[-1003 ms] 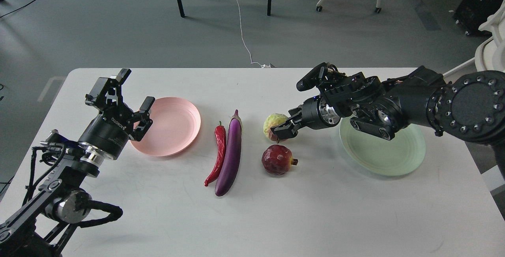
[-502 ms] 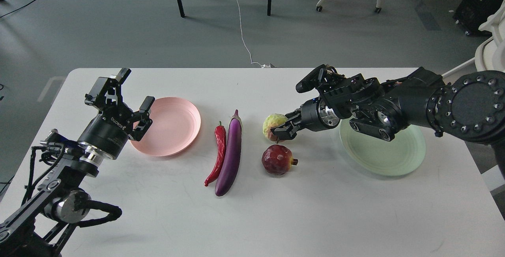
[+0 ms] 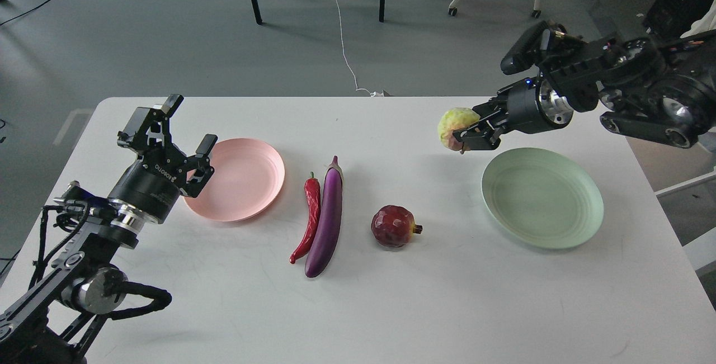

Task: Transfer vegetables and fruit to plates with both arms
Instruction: 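Lift the apple and place it on the pale green plate, then move the right gripper to the red pomegranate and grasp it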

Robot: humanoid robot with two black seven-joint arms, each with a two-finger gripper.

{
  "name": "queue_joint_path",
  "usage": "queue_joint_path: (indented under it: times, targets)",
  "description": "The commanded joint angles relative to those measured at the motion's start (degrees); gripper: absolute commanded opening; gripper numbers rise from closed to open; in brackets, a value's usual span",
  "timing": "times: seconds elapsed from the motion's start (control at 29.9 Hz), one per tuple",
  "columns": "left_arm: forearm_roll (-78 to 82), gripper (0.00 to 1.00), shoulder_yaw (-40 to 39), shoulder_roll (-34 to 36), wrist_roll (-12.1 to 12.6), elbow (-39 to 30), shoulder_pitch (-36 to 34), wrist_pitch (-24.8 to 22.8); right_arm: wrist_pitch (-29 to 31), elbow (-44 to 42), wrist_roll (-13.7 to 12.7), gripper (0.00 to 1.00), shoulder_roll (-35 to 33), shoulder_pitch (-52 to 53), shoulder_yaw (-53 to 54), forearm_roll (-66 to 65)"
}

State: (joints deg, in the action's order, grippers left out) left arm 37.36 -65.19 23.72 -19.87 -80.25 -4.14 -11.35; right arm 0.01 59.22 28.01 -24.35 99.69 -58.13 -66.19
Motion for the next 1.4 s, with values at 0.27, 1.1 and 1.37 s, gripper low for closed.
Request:
queue_joint_path:
  times: [0.27, 1.1, 1.37]
  targets:
    - [0.1, 0.99, 0.2, -0.7, 0.1, 0.0, 0.1, 0.0, -6.9, -4.5, 0.0, 0.45, -9.3, -9.8, -3.8, -6.2]
    - [0.1, 0.99, 0.2, -0.3, 0.1, -0.9, 0.1, 0.0, -9.2, -2.2, 0.0, 0.96, -6.0, -8.6, -0.9, -1.1]
    - [0.2, 0.99, 0.2, -0.3, 0.1, -1.2, 0.4, 0.0, -8.6, 19.3, 0.0, 0.96, -2.0, 4.0, -1.5, 13.8]
